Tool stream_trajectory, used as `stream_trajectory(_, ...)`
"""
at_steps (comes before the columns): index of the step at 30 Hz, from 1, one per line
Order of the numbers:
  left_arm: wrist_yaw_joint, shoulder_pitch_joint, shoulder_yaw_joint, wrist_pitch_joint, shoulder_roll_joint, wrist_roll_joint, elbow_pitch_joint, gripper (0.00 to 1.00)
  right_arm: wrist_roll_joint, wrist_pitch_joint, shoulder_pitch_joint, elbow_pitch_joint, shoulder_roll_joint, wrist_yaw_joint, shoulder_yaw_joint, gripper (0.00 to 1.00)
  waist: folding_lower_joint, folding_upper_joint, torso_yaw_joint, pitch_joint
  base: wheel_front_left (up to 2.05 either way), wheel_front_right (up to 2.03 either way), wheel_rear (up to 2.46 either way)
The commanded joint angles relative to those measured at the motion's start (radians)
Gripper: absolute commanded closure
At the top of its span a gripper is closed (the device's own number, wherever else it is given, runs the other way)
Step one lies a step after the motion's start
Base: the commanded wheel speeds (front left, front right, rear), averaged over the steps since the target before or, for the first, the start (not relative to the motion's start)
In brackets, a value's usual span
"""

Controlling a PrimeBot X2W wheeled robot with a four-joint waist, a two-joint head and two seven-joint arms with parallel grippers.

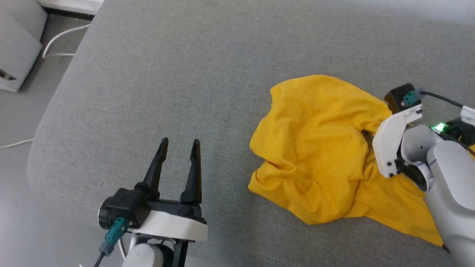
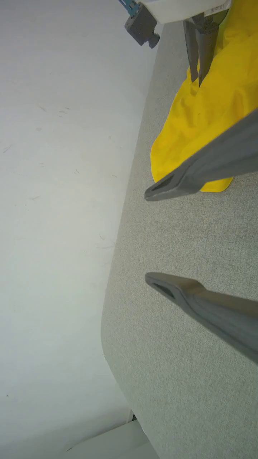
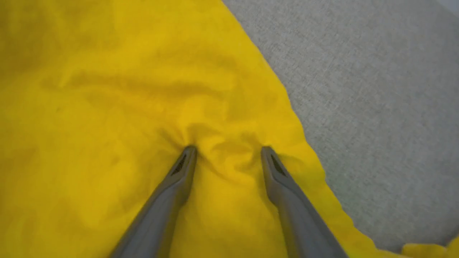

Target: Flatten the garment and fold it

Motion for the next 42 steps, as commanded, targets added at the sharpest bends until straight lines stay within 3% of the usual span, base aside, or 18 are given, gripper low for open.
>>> stream_trajectory(1,0.001,-0.014,-0.002,-0.005,-0.002,-0.007,0.002,0.00,-0.019,-0.008,0.014,0.040,0.012,-0.001,0.000,1.00,0.0001,0.0000,0.014,0.013,0.00,0.00,0.00)
stream_trajectory(7,0.006,-0.007,0.002,-0.005,-0.002,-0.009,0.010,0.00,-0.034,-0.090,-0.026,0.059,0.029,-0.001,0.001,1.00,0.0001,0.0000,0.012,-0.006,0.00,0.00,0.00)
stream_trajectory(16,0.011,-0.003,-0.005,-0.005,-0.002,-0.018,0.004,0.00,-0.018,-0.174,-0.209,-0.033,0.031,-0.001,0.004,1.00,0.0001,0.0000,0.013,-0.011,0.00,0.00,0.00)
stream_trajectory(21,0.012,-0.014,-0.020,-0.005,-0.002,-0.031,-0.001,0.00,-0.077,-0.218,-0.308,-0.016,0.028,-0.001,-0.015,1.00,0.0001,0.0000,0.040,0.019,0.00,0.00,0.00)
stream_trajectory(26,0.011,-0.028,-0.047,-0.005,-0.002,-0.045,0.008,0.00,-0.186,-0.264,-0.342,0.088,0.030,-0.001,-0.078,1.00,0.0001,0.0000,0.088,0.048,0.00,0.00,0.00)
stream_trajectory(28,0.014,-0.033,-0.056,-0.005,-0.002,-0.049,0.009,0.00,-0.230,-0.270,-0.343,0.140,0.039,-0.001,-0.114,0.00,0.0001,0.0000,0.105,0.060,0.00,0.00,0.00)
stream_trajectory(34,0.025,-0.042,-0.060,-0.005,-0.002,-0.057,0.005,0.00,-0.301,-0.319,-0.348,0.224,0.094,-0.001,-0.161,0.00,0.0001,0.0000,0.117,0.078,0.00,0.00,0.00)
stream_trajectory(42,0.025,-0.031,-0.041,-0.005,-0.002,-0.039,0.013,0.00,-0.211,-0.319,-0.359,0.228,0.115,-0.001,-0.093,0.00,0.0001,0.0000,0.054,0.030,0.00,0.00,0.00)
